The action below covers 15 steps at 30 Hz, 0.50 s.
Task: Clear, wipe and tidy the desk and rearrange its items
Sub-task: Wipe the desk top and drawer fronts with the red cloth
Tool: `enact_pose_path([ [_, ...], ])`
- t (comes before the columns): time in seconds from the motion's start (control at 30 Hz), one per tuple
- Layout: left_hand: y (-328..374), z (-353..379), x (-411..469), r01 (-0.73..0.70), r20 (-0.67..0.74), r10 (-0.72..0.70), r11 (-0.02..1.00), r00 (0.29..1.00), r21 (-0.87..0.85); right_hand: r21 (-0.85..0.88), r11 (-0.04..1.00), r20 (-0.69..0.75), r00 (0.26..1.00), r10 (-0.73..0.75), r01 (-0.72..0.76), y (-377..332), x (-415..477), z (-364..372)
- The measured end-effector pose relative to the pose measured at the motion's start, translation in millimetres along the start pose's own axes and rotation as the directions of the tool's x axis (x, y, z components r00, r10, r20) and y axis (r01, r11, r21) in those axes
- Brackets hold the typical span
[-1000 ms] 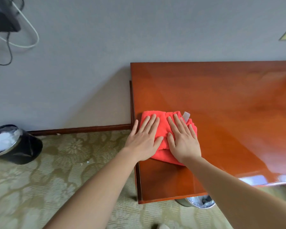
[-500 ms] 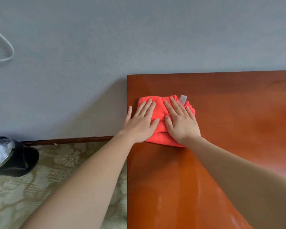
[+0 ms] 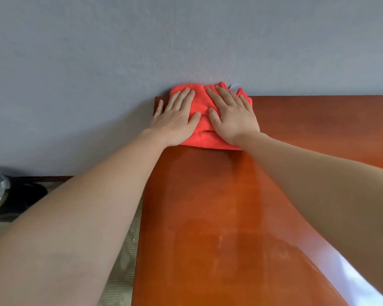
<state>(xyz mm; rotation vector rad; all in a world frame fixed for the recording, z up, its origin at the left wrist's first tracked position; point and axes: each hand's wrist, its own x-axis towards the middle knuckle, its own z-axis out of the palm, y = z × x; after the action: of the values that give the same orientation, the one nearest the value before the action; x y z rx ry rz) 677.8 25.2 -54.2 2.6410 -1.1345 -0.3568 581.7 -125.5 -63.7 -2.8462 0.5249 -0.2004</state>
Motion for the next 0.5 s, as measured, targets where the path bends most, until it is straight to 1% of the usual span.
enact_pose_path([
  [0.13,6,0,-17,0.013,0.031,-0.013,1.0,0.999,0.008,0.024,1.0,0.025,1.0,0.008,-0.009,1,-16,-3],
  [0.23,19,9,-50,-0.004,0.052,0.004,1.0,0.999,-0.006,0.028,0.999,0.019,1.0,0.018,-0.019,2,-50,-5],
  [0.37,40,23,-111,-0.025,0.072,0.026,1.0,0.997,-0.011,0.043,0.999,0.015,1.0,0.013,-0.014,-2,-117,-10],
  [0.5,66,42,-190,-0.068,0.089,0.068,0.998,0.994,0.005,0.039,0.999,0.013,1.0,0.017,-0.017,-10,-202,-15],
])
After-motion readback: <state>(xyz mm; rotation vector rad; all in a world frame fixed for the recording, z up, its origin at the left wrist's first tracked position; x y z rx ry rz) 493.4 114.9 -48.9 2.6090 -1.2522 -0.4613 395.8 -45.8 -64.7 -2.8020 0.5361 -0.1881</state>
